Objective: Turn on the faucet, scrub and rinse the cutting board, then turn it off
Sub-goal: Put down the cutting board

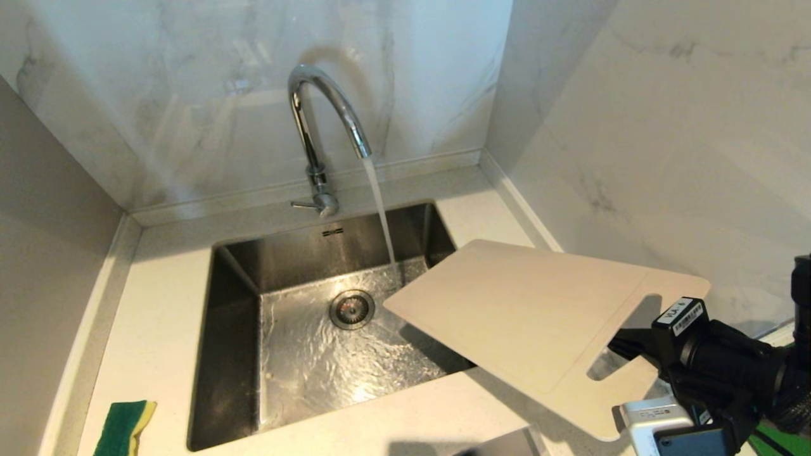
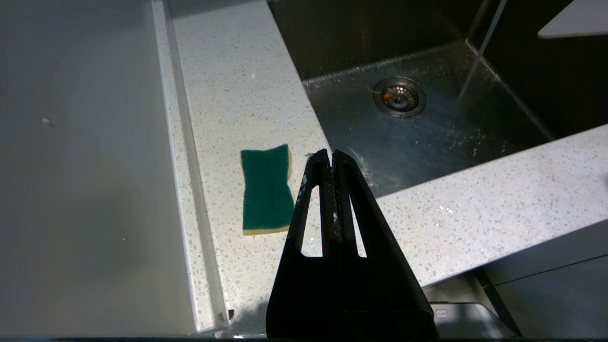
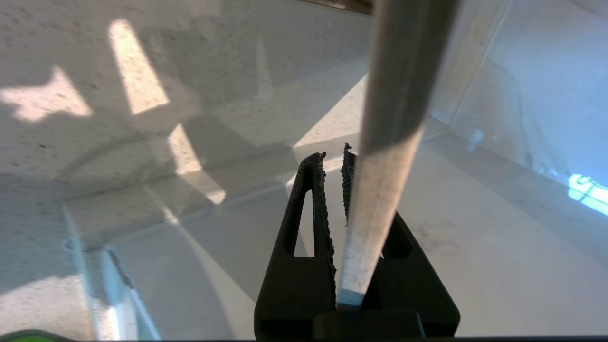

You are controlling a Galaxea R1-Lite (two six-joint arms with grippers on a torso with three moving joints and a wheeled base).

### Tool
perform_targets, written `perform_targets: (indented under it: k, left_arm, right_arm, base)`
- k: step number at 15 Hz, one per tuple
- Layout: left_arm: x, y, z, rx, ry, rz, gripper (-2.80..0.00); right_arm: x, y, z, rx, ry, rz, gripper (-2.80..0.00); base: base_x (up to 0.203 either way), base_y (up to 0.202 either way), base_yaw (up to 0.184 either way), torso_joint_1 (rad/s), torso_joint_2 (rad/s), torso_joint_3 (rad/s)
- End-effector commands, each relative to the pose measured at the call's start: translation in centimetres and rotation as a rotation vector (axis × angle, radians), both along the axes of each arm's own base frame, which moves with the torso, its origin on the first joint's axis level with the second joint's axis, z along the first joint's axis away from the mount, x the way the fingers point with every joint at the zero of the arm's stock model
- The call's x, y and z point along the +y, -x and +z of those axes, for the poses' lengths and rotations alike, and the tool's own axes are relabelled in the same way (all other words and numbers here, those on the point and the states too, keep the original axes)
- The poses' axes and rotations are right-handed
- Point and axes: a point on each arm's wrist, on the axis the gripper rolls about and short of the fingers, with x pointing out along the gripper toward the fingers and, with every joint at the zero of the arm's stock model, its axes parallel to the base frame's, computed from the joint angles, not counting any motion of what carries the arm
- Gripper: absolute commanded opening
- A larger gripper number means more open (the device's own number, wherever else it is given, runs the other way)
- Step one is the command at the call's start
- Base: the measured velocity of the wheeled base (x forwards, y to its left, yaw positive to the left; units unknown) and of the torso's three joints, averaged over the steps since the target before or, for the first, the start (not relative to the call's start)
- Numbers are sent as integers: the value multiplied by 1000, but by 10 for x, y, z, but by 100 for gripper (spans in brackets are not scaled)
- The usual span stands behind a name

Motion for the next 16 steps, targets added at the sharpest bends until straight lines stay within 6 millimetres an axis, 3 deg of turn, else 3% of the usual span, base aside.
perform_targets:
  k: [1, 16]
  left_arm:
    - [0, 0, 0, 1, 0, 0, -280]
    - [0, 0, 0, 0, 0, 0, -280]
  right_arm:
    - [-2, -3, 7, -31, 25, -37, -280]
    - [8, -13, 20, -50, -38, -67, -280]
  base:
    - [0, 0, 0, 0, 0, 0]
    - [0, 0, 0, 0, 0, 0]
